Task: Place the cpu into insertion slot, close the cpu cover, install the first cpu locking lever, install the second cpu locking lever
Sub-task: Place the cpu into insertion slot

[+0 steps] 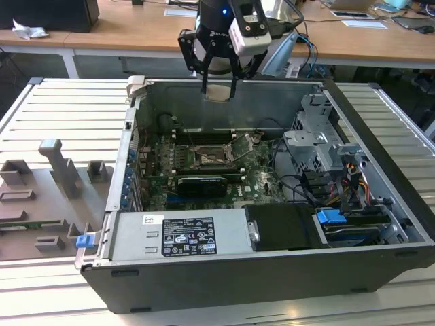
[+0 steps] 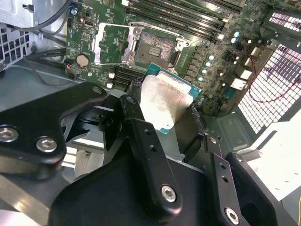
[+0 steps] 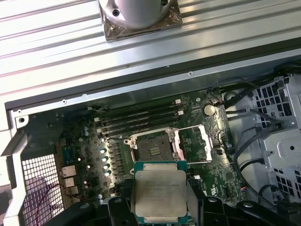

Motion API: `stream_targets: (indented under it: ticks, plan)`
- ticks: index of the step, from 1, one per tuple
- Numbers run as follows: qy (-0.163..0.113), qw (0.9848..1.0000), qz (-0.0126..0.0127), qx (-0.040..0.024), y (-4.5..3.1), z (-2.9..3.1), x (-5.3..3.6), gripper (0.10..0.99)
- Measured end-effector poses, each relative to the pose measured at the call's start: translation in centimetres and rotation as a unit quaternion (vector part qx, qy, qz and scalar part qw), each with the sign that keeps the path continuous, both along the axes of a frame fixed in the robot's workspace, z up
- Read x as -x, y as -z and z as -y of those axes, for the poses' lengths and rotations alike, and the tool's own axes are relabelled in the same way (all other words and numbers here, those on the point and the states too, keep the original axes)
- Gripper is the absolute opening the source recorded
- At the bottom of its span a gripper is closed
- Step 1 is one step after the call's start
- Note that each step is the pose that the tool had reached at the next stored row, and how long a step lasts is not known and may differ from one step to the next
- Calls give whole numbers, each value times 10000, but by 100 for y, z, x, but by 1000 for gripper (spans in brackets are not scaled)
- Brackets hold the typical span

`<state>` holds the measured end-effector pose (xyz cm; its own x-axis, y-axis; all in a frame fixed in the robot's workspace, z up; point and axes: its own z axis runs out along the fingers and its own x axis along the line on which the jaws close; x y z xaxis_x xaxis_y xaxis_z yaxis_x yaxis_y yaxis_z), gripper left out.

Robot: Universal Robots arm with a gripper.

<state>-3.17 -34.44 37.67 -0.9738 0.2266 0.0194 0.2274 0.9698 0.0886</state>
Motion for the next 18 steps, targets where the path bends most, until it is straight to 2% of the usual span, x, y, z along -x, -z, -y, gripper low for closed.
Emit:
stream_targets:
  ticks: [12, 18]
  plan:
    - [262, 9997, 0, 0, 0, 0, 0, 529]
    - [546, 9985, 0, 0, 2, 0, 1, 529]
